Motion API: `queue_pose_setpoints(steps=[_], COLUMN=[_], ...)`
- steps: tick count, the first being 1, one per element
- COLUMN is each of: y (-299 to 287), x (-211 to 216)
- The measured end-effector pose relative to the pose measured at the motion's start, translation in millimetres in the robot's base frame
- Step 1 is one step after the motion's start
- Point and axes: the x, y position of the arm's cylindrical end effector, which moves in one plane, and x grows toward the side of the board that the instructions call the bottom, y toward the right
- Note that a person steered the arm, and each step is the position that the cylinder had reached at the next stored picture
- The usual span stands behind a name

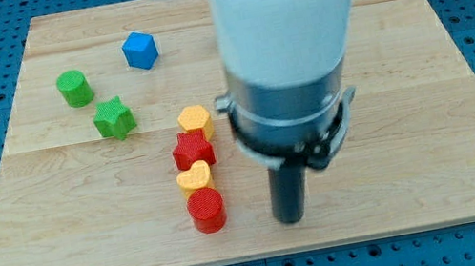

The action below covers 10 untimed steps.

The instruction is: Touch yellow hexagon slightly

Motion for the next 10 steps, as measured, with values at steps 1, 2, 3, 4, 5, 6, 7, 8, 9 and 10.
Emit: queue_pose_setpoints(steps=[1, 2, 3, 4, 5, 6, 7, 8, 9, 10], y=[21.1, 28.4, 29.1, 29.1, 28.8, 25.5, 25.5, -3.6, -54.7, -87.2], x=[-38.3, -73.5, -82.7, -82.8, -82.8, -92.4, -114.6, -132.8, -142.4, -159.7])
